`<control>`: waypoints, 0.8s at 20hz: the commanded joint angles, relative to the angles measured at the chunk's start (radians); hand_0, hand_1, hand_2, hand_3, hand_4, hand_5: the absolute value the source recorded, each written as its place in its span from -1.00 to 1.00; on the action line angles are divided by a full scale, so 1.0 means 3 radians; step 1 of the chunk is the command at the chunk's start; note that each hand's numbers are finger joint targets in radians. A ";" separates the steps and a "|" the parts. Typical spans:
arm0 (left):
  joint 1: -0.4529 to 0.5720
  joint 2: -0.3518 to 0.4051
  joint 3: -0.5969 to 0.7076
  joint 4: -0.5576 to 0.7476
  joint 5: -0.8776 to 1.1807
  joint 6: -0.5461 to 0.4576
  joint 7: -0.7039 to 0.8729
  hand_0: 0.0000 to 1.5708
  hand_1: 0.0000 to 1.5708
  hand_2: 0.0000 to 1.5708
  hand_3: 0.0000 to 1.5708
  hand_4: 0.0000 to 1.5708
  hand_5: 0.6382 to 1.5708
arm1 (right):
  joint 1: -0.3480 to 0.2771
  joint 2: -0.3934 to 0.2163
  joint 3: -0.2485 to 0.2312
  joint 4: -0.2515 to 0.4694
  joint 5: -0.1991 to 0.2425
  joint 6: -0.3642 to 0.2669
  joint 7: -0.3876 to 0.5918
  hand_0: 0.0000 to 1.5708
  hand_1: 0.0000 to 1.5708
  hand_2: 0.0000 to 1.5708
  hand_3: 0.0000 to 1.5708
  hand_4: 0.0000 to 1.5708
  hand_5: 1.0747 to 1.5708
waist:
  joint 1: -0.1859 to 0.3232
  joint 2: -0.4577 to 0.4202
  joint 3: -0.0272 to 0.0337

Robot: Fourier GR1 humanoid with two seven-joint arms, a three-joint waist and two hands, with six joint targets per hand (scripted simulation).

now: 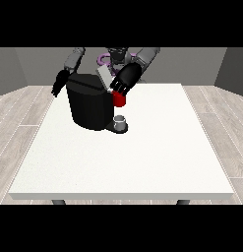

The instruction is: Insert the coffee pod into the coffee machine and close the lid

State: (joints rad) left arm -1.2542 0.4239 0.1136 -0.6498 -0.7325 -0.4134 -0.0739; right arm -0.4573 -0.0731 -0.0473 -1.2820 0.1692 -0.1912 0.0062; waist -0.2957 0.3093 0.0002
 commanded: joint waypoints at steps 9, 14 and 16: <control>-0.0094 0.0024 0.0057 0.0073 -0.0024 0.0078 -0.0001 0.55 0.55 0.58 0.52 -0.55 1.00 | -0.0079 -0.0126 -0.0092 0.0007 -0.0124 0.0174 0.0148 -1.00 -1.00 -1.00 -1.00 -0.87 1.00 | -0.0063 -0.0047 0.0000; -0.0096 0.0154 0.0019 0.0045 -0.0131 0.0193 -0.0102 0.58 0.58 0.60 0.53 -0.63 1.00 | 0.0081 -0.0010 0.0003 -0.0019 -0.0020 0.0044 -0.0027 -1.00 -1.00 -1.00 -1.00 -1.00 1.00 | -0.0064 -0.0026 0.0001; -0.0058 0.0119 -0.0068 0.0046 -0.0220 0.0261 -0.0153 0.56 0.56 0.58 0.47 -1.00 1.00 | -0.0047 -0.0004 -0.0005 -0.0023 0.0024 -0.0027 0.0129 -1.00 -1.00 -1.00 -1.00 -1.00 1.00 | -0.0011 0.0020 0.0000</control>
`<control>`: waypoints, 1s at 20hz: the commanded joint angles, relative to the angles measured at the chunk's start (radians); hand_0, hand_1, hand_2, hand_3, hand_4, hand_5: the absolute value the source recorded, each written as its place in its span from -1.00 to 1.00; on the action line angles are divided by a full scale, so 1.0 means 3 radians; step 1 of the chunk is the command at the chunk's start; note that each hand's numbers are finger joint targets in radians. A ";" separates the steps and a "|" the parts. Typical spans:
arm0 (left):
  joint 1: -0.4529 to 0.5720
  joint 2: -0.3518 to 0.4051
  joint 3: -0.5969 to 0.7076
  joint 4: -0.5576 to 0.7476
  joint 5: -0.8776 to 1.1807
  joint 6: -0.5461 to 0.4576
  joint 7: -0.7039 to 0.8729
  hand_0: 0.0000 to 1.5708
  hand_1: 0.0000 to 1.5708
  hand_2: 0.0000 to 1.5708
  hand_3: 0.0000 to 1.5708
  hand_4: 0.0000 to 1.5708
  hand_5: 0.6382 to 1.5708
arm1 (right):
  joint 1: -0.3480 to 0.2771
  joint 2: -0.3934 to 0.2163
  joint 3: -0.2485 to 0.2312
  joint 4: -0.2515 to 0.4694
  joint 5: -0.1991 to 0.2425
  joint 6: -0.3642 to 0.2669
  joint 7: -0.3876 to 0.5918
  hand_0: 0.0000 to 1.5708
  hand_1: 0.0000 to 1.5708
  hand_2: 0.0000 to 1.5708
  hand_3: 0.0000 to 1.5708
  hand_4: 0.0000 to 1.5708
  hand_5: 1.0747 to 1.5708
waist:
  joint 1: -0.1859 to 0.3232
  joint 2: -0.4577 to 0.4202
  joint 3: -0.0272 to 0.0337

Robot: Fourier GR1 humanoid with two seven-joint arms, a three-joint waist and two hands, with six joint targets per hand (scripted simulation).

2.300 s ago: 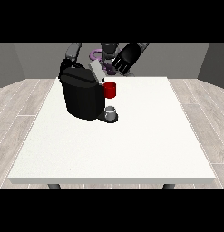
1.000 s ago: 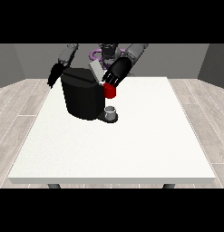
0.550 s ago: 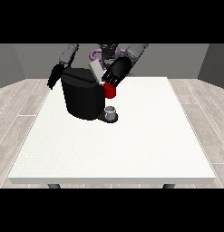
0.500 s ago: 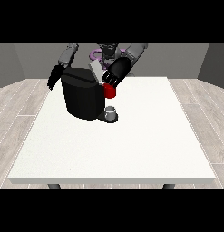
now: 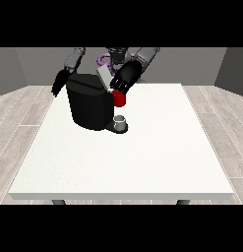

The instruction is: Insert the coffee pod into the coffee machine and close the lid

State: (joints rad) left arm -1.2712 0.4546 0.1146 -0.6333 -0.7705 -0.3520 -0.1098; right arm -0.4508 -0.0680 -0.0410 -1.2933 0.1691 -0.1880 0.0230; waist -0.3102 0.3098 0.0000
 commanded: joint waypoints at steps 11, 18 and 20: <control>0.0108 0.0038 -0.0175 0.0023 -0.0267 0.0216 -0.0257 0.42 0.42 0.45 0.29 -1.00 1.00 | 0.0022 0.0000 -0.0026 -0.0002 -0.0001 -0.0027 -0.0063 -1.00 -1.00 -1.00 -1.00 -1.00 1.00 | 0.0010 0.0104 0.0001; -0.0020 0.0128 0.0000 0.0057 -0.0183 0.0314 -0.0334 0.59 0.59 0.54 0.22 -1.00 1.00 | 0.0067 -0.0056 0.0006 -0.0045 0.0028 0.0028 -0.0075 -1.00 -1.00 -1.00 -1.00 -1.00 1.00 | -0.0121 0.0156 0.0000; -0.0060 0.0076 0.0009 0.0075 -0.0191 0.0362 -0.0299 0.59 0.59 0.54 0.21 -1.00 1.00 | -0.0033 0.0028 0.0055 -0.0083 0.0050 -0.0028 0.0065 -1.00 -1.00 -1.00 -1.00 -1.00 1.00 | -0.0119 0.0152 0.0000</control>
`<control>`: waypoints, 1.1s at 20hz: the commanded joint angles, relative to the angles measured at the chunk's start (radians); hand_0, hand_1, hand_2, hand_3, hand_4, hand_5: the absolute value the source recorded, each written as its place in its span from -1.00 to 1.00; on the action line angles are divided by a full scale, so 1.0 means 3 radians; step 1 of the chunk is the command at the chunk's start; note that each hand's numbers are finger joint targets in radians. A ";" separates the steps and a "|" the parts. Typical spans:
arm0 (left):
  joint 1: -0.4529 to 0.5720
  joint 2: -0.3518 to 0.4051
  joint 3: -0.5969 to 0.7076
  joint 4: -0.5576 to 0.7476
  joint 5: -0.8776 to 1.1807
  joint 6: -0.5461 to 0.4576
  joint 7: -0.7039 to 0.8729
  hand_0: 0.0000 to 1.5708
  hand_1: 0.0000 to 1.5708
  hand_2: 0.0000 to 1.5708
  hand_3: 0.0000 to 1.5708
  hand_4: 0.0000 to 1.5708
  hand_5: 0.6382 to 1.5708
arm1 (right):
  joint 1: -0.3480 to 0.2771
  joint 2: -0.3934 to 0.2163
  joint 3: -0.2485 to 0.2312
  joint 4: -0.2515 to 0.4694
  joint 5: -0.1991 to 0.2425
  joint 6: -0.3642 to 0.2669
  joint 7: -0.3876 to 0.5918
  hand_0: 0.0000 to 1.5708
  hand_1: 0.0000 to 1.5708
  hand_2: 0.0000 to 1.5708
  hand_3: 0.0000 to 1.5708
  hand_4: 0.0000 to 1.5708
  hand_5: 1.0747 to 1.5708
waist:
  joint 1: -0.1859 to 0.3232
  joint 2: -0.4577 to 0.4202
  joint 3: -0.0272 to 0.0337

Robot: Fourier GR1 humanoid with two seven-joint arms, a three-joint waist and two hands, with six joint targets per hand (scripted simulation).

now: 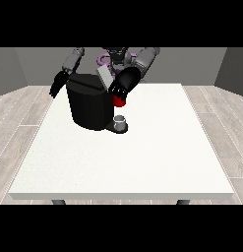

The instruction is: Insert the coffee pod into the coffee machine and close the lid

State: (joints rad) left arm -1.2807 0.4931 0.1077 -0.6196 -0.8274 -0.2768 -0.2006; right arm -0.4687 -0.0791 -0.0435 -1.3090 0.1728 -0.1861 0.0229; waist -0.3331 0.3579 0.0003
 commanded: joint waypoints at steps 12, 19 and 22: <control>-0.0118 0.0185 -0.0061 -0.0059 -0.0229 0.0311 -0.0272 0.18 0.18 0.25 -0.12 -1.00 1.00 | -0.0159 -0.0024 -0.0002 0.0023 0.0127 -0.0123 -0.0035 -1.00 -1.00 -1.00 -1.00 -0.72 1.00 | 0.0007 0.0252 0.0000; -0.0209 0.0340 0.0001 0.0052 -0.0276 0.0275 -0.0258 -1.00 -1.00 -0.21 -0.38 -1.00 1.00 | -0.0184 -0.0069 0.0015 -0.0026 0.0086 -0.0001 0.0068 -1.00 -1.00 -1.00 -1.00 -0.86 1.00 | -0.0101 0.0283 0.0000; -0.0114 0.0254 -0.0038 -0.0003 -0.0323 0.0433 -0.0295 -1.00 -1.00 -0.29 -0.42 -1.00 1.00 | -0.0255 -0.0128 -0.0087 0.0037 0.0038 0.0001 0.0090 -1.00 -1.00 -1.00 -1.00 -0.74 1.00 | -0.0012 0.0289 0.0000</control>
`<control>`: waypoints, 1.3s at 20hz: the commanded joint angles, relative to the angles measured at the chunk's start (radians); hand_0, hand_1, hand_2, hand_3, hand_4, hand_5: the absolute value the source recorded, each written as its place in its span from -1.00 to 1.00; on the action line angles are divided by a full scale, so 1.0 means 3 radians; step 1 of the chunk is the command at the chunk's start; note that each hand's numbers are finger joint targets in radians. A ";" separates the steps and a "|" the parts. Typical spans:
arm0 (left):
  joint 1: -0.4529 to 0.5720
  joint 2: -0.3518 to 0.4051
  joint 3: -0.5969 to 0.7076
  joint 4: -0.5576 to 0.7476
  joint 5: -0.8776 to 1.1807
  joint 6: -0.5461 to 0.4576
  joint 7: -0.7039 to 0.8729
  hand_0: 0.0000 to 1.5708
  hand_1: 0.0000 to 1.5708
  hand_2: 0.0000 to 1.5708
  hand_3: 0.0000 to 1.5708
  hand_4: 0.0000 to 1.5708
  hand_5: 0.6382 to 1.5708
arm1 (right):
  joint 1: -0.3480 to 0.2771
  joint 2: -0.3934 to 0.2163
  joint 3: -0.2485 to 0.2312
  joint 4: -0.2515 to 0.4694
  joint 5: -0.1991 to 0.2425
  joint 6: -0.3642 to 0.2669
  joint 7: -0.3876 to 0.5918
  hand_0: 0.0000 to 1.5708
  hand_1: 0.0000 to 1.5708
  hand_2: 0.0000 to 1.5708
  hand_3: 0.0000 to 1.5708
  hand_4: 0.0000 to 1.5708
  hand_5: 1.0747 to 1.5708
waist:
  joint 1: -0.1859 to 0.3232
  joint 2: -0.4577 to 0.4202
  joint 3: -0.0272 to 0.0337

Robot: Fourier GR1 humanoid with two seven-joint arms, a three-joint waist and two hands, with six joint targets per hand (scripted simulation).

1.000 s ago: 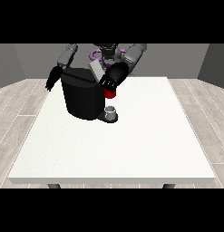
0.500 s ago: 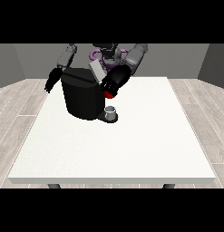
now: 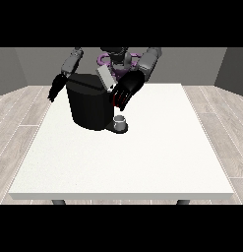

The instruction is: Insert the coffee pod into the coffee machine and close the lid

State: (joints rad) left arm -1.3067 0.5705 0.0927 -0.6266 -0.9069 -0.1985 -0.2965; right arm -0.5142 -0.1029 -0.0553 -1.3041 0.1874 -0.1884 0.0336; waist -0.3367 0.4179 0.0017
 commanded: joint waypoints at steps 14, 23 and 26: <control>0.0656 -0.0539 -0.0125 -0.0113 0.0058 -0.0199 0.0086 -1.00 -1.00 -1.00 -1.00 -1.00 1.00 | 0.0554 -0.0012 -0.0294 0.0557 -0.0163 -0.0042 -0.0180 -1.00 -1.00 -1.00 -1.00 -1.00 1.00 | 0.0624 -0.0891 -0.0004; 0.1411 -0.1500 0.0802 -0.0159 0.1315 -0.0130 -0.0128 -1.00 -1.00 -1.00 -1.00 -0.41 1.00 | 0.0961 -0.0017 -0.0435 0.0733 -0.0220 -0.0099 -0.0180 -1.00 -1.00 -1.00 -1.00 -1.00 1.00 | 0.1175 -0.1527 -0.0015; 0.1766 -0.1666 0.1036 -0.0108 0.1631 -0.0224 -0.0223 -1.00 -1.00 -1.00 -1.00 -0.91 1.00 | 0.1247 0.0037 -0.0408 0.0727 -0.0189 -0.0128 -0.0395 -1.00 -1.00 -1.00 -1.00 -1.00 1.00 | 0.1283 -0.1765 -0.0010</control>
State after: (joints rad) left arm -0.9004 0.1472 0.3200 -0.6675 -0.5329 -0.2548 -0.3229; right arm -0.2249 -0.1121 -0.1734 -1.0924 0.1311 -0.2102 -0.0390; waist -0.0027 -0.0313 -0.0021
